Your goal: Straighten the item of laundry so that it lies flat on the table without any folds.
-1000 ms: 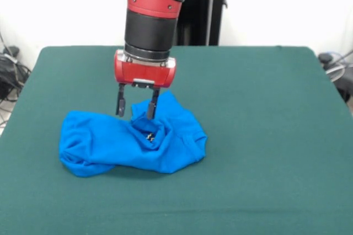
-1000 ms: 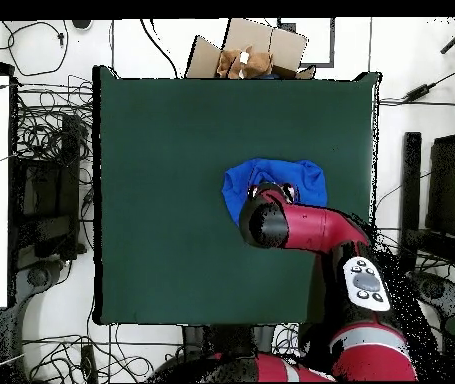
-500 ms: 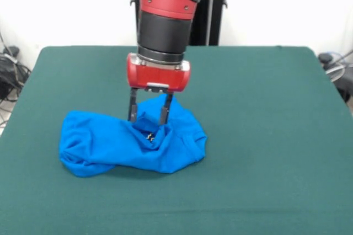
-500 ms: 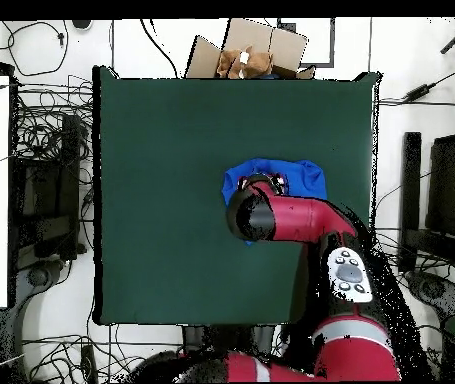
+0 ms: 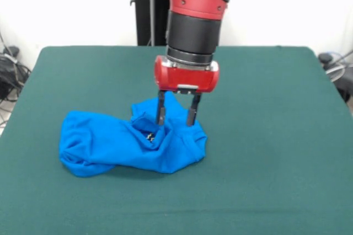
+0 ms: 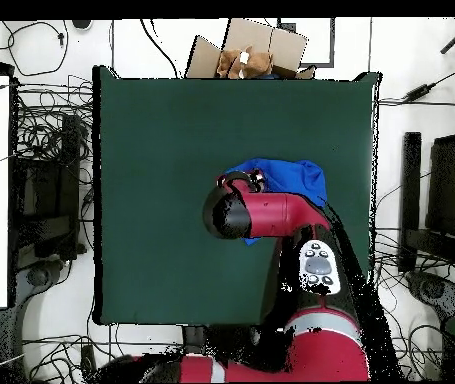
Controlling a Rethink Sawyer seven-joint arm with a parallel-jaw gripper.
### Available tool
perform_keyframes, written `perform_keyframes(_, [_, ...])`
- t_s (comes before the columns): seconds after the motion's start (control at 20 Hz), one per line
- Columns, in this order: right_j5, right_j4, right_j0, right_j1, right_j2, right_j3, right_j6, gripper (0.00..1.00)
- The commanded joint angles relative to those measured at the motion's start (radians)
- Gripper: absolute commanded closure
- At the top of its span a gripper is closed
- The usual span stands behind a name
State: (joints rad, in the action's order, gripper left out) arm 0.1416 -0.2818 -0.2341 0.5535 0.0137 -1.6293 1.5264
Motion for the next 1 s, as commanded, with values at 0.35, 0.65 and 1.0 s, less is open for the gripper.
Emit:
perform_keyframes(0.35, [0.030,0.020,-0.025,-0.008,-0.041,-0.088,0.162,0.00])
perform_keyframes(0.65, [0.004,-0.003,-0.071,0.003,-0.063,-0.129,0.147,0.00])
perform_keyframes(1.0, [-0.011,-0.032,-0.143,0.048,-0.104,-0.209,0.118,0.00])
